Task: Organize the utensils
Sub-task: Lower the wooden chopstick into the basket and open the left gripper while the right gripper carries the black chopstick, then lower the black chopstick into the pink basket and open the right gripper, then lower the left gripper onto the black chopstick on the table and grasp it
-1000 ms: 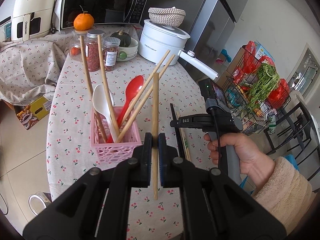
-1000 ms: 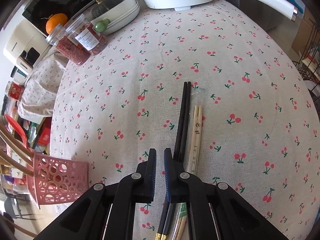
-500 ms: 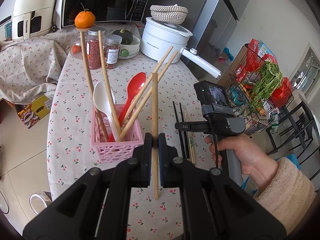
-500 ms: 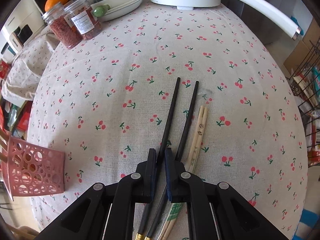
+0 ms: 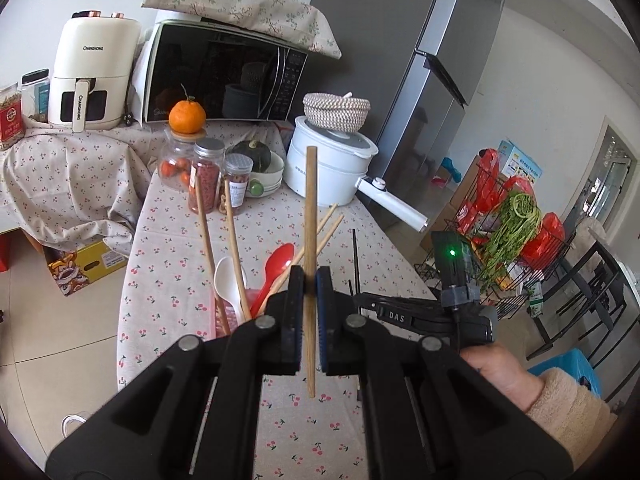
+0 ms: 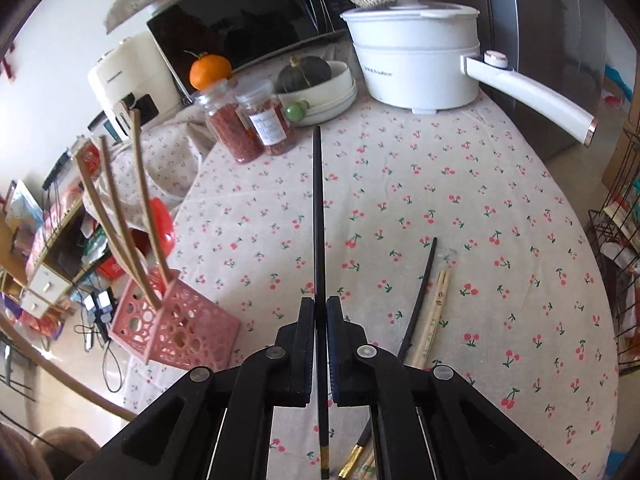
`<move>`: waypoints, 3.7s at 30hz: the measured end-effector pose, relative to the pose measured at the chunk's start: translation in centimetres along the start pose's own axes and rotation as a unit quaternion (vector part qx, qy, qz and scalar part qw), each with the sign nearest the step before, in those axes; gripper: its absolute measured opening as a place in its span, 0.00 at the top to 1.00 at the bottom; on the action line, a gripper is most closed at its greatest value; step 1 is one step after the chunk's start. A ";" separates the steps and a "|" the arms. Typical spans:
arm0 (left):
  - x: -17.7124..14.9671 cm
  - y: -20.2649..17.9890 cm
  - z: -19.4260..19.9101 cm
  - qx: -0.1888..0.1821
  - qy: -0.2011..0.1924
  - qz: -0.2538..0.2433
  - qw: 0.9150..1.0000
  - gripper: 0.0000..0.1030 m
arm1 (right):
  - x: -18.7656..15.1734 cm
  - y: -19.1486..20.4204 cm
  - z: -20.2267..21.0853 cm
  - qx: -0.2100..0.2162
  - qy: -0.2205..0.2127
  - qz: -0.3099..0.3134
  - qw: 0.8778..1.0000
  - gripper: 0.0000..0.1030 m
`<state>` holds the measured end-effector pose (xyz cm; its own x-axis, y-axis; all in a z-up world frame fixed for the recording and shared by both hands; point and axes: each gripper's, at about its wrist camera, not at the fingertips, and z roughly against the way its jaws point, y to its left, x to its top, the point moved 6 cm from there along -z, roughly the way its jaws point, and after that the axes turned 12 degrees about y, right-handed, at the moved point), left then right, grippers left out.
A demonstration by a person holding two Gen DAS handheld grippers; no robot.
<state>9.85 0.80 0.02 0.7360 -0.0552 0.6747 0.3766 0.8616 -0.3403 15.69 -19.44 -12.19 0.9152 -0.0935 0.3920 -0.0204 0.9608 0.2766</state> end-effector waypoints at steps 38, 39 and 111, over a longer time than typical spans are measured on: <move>0.2 5.7 -4.7 0.121 -0.004 0.037 0.992 0.43 | -0.3 8.1 13.2 0.113 -0.155 0.057 0.980 0.95; 0.0 5.8 -4.6 0.124 -0.001 0.038 0.992 0.41 | -0.1 8.4 13.3 0.118 -0.158 0.057 0.979 0.95; -5.9 -8.7 -20.1 0.101 0.242 -0.052 0.964 0.21 | -4.6 -14.1 6.1 -0.081 0.053 -0.144 0.985 0.18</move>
<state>13.54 -16.45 -14.13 0.8947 -0.3334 0.2972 0.3813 0.9167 -0.1193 9.31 -34.14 -12.55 0.9105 -0.3486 0.2222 0.3027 0.9283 0.2161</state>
